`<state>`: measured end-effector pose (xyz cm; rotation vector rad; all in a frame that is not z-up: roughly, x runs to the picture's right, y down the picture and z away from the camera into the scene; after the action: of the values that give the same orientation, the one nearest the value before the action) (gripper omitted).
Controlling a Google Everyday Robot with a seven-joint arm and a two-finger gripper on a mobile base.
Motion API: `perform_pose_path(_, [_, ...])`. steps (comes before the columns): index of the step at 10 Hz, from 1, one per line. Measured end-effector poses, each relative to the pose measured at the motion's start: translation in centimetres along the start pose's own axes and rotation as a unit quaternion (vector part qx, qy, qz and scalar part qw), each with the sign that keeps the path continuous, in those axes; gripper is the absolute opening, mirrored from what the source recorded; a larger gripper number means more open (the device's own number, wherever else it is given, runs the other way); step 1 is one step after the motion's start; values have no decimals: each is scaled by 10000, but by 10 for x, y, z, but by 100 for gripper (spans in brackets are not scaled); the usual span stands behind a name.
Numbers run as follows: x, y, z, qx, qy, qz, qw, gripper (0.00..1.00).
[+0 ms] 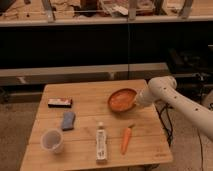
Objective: Pick up the ceramic bowl
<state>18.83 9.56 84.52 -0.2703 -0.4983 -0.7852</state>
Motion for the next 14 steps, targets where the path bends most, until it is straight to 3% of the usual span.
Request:
perform_pose_path(5, [-14,-7,-17,606,-358,-574,9959,5])
perform_pose_path(6, [-18,-10,-23,660,-384,-652,9949,5])
perform_pose_path(9, [-32,-27,-53,904,-527,-902,9904,5])
perform_pose_path(12, [-42,-43,-88,1068,-649,-1091,9861,5])
perform_pose_path(14, [-38,-47,-97,1019,-605,-1044,9874,5])
